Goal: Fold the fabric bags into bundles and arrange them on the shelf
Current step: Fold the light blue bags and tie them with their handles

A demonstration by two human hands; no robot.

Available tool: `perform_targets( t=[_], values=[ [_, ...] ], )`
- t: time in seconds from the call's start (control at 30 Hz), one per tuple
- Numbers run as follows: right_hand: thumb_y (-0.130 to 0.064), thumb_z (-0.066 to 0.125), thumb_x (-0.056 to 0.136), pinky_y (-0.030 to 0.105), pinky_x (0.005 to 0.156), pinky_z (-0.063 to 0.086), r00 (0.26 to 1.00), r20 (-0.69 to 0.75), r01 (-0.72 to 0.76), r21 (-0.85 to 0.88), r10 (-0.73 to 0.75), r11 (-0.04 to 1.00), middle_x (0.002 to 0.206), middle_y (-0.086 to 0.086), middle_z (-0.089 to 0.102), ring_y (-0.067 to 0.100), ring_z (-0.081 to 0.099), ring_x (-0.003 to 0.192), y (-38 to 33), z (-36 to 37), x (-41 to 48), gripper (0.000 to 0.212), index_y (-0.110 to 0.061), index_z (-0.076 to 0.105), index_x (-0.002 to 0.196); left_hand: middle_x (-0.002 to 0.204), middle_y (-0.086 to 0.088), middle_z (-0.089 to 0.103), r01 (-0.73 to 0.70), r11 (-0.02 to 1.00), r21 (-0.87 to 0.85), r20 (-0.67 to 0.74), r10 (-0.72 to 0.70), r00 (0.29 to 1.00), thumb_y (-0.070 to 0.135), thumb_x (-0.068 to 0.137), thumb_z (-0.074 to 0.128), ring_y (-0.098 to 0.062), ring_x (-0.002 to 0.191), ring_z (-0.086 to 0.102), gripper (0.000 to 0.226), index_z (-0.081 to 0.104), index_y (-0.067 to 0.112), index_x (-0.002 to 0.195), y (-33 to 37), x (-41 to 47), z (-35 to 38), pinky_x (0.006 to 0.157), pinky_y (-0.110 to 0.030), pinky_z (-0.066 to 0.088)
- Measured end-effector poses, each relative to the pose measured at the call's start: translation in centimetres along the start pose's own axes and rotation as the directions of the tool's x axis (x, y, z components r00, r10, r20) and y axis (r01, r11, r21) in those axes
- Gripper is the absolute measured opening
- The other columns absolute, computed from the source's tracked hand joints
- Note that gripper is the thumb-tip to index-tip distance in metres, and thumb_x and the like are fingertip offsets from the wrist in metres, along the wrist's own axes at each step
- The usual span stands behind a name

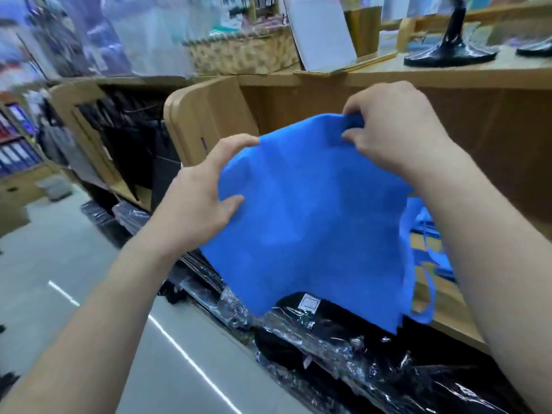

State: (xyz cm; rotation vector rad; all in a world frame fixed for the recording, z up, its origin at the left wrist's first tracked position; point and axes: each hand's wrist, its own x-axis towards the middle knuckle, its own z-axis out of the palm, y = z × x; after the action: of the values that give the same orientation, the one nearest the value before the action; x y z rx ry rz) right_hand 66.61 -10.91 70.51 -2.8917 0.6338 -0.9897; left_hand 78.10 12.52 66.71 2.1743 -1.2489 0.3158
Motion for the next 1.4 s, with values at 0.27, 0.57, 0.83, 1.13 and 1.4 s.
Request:
perform_targets(
  t=[0.27,0.57,0.83,1.13,1.4],
  values=[
    [0.006,0.057,0.076,0.046,0.115,0.029,0.896,-0.369,0.275,0.025,-0.247,0.961,0.143,0.022,0.044,0.042,0.030,0.139,-3.5,11.6,5.6,0.061,-0.012,0.055,0.134,0.095,0.009,0.069,0.261,0.898,-0.355,-0.217,-0.350,0.911,-0.007,0.084,0.051,-0.004,0.055,0.054,0.050,0.070,0.037,0.097,-12.3,5.5,4.6,0.057,-0.017,0.045],
    [-0.064,0.038,0.094,0.057,0.115,0.016,0.598,0.757,-0.160,-0.208,0.263,0.965,0.164,-0.006,-0.004,0.018,-0.005,0.150,-0.2,24.3,-1.6,0.067,-0.048,0.008,0.151,0.133,0.002,0.054,0.630,0.565,-0.533,0.335,-0.544,0.770,-0.005,0.094,0.051,-0.014,0.105,0.060,0.046,0.058,0.019,0.133,-25.5,8.1,15.3,0.086,-0.025,0.049],
    [-0.074,0.033,0.089,0.044,0.118,0.006,0.611,0.687,-0.354,-0.206,0.392,0.912,0.162,-0.017,-0.004,0.009,-0.003,0.149,2.3,26.5,-6.7,0.067,-0.054,0.008,0.148,0.148,-0.015,0.038,-0.231,0.960,0.155,0.375,0.159,0.913,0.023,0.076,0.077,-0.039,0.127,0.042,0.063,0.055,0.014,0.134,-28.7,7.6,17.0,0.093,-0.048,0.049],
    [-0.094,0.046,0.059,0.007,0.111,-0.002,0.611,0.761,-0.477,0.134,0.218,0.869,0.156,-0.030,-0.001,-0.015,-0.010,0.140,2.9,20.1,-10.8,0.088,-0.063,0.019,0.138,0.154,0.016,-0.021,-0.428,0.904,-0.026,0.780,0.286,0.556,0.014,0.083,0.067,-0.004,0.142,-0.018,0.103,-0.010,0.040,0.145,-30.6,8.0,16.2,0.120,-0.025,0.001],
    [-0.060,0.057,0.087,0.030,0.122,0.009,0.657,0.732,-0.332,0.066,0.181,0.941,0.154,-0.035,0.002,-0.013,-0.004,0.143,2.9,18.9,-15.2,0.059,-0.065,0.024,0.135,0.115,0.035,0.061,-0.013,0.925,-0.379,0.500,0.216,0.839,-0.005,0.078,0.073,0.020,0.120,0.044,0.035,0.077,0.023,0.098,-32.6,7.9,17.1,0.104,-0.005,0.031]
  ],
)
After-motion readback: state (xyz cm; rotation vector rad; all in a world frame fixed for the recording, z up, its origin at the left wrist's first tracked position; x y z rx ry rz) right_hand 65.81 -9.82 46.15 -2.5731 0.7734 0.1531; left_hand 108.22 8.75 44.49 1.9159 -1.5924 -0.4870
